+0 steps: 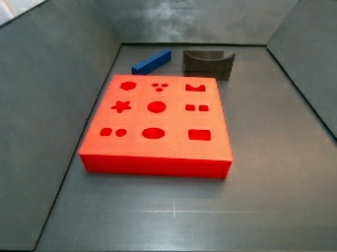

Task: Pick up the rectangle object. Move up. Place the rectangle object on the fixture. Regrasp the rectangle object. Move to above the board. Insert the rectangle object.
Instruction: Pick up the rectangle object.

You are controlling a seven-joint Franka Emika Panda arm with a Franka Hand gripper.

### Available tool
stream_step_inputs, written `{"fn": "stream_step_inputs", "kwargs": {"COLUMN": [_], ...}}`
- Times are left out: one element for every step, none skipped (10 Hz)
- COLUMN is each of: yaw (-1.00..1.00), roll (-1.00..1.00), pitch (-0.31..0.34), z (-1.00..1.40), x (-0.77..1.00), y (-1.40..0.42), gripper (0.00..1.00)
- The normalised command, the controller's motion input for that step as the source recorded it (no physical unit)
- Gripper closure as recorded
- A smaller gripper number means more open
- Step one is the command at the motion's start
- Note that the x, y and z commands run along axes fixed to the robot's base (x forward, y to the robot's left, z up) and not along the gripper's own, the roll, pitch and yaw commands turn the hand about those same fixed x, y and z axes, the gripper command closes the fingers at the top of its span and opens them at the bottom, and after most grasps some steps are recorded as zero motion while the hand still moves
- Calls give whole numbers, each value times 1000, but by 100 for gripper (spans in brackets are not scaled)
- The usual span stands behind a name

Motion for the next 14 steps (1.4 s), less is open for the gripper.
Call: {"fn": "stream_step_inputs", "kwargs": {"yaw": [-340,-431,-580,-677,-803,-806,-803,-823,-746,-531,-323,-291,-277,-246], "roll": [0,43,56,37,34,11,0,-3,-53,-124,-173,-190,-217,-234], "pitch": [0,200,171,104,0,0,0,0,0,0,0,-7,-41,-79], "z": [-511,-583,-623,-763,-857,-980,-1000,-1000,-1000,-1000,-946,-900,-820,-743], "x": [-523,-231,-51,-20,-40,-103,-143,-177,-360,-666,-874,-771,-634,-411], "y": [-457,-583,-557,-483,-349,-297,-249,-131,0,9,154,137,191,254], "gripper": [0,0,0,0,0,0,0,0,0,0,0,0,0,0]}}
